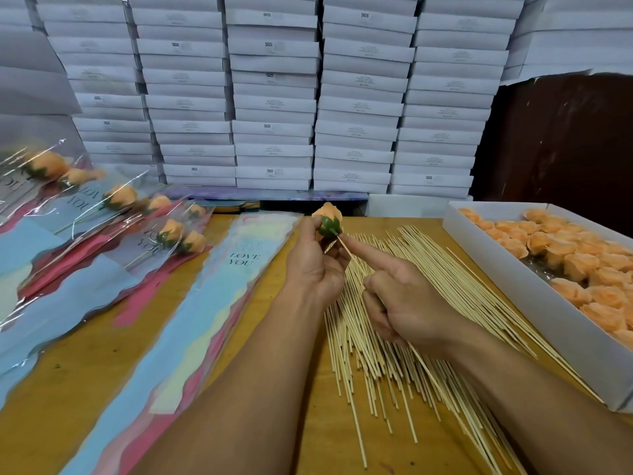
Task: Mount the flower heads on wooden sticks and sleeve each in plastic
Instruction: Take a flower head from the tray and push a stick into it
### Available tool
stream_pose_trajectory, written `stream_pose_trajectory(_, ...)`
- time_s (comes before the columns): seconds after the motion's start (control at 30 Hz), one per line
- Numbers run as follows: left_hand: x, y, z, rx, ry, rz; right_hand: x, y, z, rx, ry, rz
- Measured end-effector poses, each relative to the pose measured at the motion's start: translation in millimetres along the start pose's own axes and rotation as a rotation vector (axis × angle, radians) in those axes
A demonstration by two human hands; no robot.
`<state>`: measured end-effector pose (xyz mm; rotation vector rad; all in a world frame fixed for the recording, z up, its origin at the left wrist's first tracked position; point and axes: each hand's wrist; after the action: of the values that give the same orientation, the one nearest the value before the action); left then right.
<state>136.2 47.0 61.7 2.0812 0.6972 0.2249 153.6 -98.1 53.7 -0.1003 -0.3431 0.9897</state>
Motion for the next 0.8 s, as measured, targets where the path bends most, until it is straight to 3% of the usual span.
stream_pose_trajectory(0.8,-5.4,1.7,0.7,-0.026,0.010,0.011,0.0,-3.1,-0.3,0.001,0.021,-0.012)
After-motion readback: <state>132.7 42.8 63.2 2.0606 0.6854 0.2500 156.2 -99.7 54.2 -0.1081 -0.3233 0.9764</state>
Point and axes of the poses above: each hand's wrist, its own x-axis towards the middle knuckle, its own y-axis out of the palm, z = x × y, and after that the axes turned 2 degrees about x, right-handed
